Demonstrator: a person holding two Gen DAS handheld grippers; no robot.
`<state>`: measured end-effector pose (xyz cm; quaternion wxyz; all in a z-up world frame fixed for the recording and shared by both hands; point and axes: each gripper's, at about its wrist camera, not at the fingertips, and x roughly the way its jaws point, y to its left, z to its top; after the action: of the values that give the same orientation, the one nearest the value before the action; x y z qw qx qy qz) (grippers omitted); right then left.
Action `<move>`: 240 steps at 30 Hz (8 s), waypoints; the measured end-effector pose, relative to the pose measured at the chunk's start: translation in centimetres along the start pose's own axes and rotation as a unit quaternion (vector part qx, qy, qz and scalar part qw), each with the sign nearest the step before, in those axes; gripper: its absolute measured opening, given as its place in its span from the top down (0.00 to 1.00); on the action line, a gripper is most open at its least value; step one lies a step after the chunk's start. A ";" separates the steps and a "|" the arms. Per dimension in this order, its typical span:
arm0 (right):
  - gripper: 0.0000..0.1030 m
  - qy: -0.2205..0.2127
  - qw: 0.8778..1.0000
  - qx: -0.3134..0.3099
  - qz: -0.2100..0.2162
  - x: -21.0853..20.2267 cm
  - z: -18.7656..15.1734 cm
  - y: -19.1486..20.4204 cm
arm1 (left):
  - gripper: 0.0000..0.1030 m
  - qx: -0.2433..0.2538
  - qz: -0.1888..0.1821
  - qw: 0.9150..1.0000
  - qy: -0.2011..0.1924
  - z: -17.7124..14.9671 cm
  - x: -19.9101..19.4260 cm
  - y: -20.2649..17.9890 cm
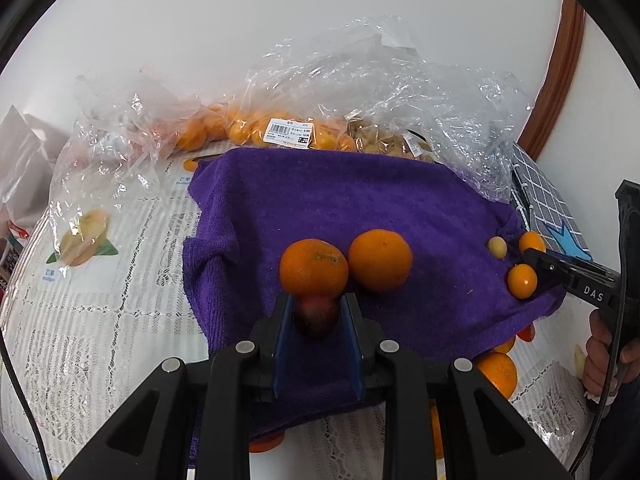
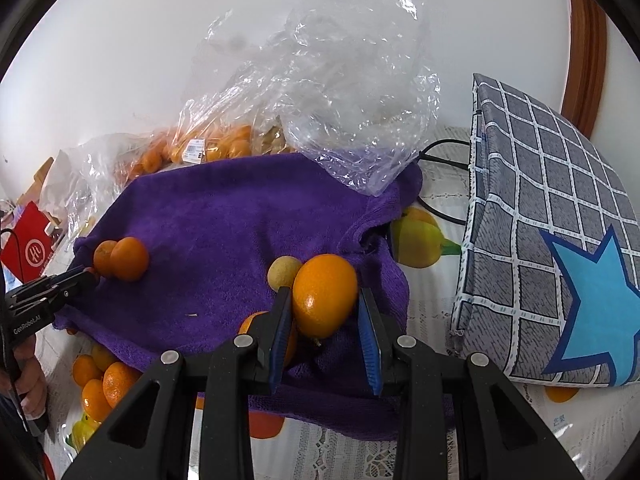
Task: Organize fruits
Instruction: 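Open both tools to release the fruits on the purple towel, then grasp an orange below the towel with the right tool while the left tool grasps another orange, then lift both held oranges onto the purple towel with both tools, then open both tools on the towel and pull them back, then grasp an orange with the right tool while the left tool grasps a brown round fruit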
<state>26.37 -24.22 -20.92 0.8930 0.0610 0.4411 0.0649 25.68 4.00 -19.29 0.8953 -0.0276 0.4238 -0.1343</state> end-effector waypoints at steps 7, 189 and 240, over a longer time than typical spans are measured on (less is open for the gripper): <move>0.64 -0.005 1.000 -0.005 -0.006 -0.5 -0.1 0.0 | 0.62 -0.008 -0.010 1.000 -0.014 0.1 -0.4 0.3; 0.62 0.052 0.995 -0.080 0.021 3.2 1.1 8.0 | 0.71 -0.071 0.037 0.995 0.056 6.0 5.3 1.8; 0.48 0.025 0.998 -0.050 0.027 -3.5 -6.7 10.4 | 0.52 -0.086 0.040 0.995 -0.003 -6.8 -6.1 4.5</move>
<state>18.28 -14.26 -20.46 0.8818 0.0268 0.4572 0.1125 17.78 10.36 -19.81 0.8958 -0.0879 0.4314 -0.0614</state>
